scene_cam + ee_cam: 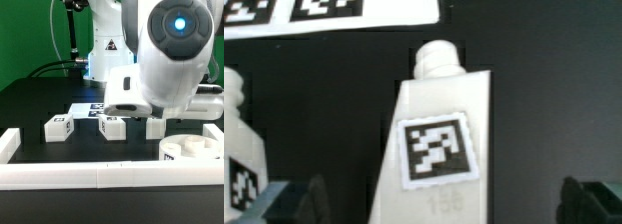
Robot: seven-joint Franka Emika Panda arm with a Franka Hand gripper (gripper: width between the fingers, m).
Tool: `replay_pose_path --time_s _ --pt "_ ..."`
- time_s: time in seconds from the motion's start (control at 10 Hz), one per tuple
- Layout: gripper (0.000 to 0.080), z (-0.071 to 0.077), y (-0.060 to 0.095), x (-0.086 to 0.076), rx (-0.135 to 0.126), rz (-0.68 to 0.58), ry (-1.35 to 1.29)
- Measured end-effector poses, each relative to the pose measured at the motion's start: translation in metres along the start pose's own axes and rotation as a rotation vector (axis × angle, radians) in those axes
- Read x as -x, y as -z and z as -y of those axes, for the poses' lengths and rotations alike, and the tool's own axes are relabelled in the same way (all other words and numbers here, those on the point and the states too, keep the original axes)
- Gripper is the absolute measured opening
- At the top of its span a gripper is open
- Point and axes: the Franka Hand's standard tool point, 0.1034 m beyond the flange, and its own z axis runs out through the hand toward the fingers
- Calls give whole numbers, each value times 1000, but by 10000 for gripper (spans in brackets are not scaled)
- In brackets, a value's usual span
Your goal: Assemble stool
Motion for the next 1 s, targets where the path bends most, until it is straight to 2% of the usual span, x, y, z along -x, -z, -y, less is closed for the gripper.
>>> replay_pose_path --time_s 0.4,0.5,0.8,0.9,1.0 --pt "649 0 -2 -1 -2 1 -3" --pt "649 -1 -9 2 -1 46 -12" --pt "649 -4 -12 0 5 115 -12" --pt "617 -3 -12 0 6 115 -11" --pt "480 -3 -12 0 6 115 -11"
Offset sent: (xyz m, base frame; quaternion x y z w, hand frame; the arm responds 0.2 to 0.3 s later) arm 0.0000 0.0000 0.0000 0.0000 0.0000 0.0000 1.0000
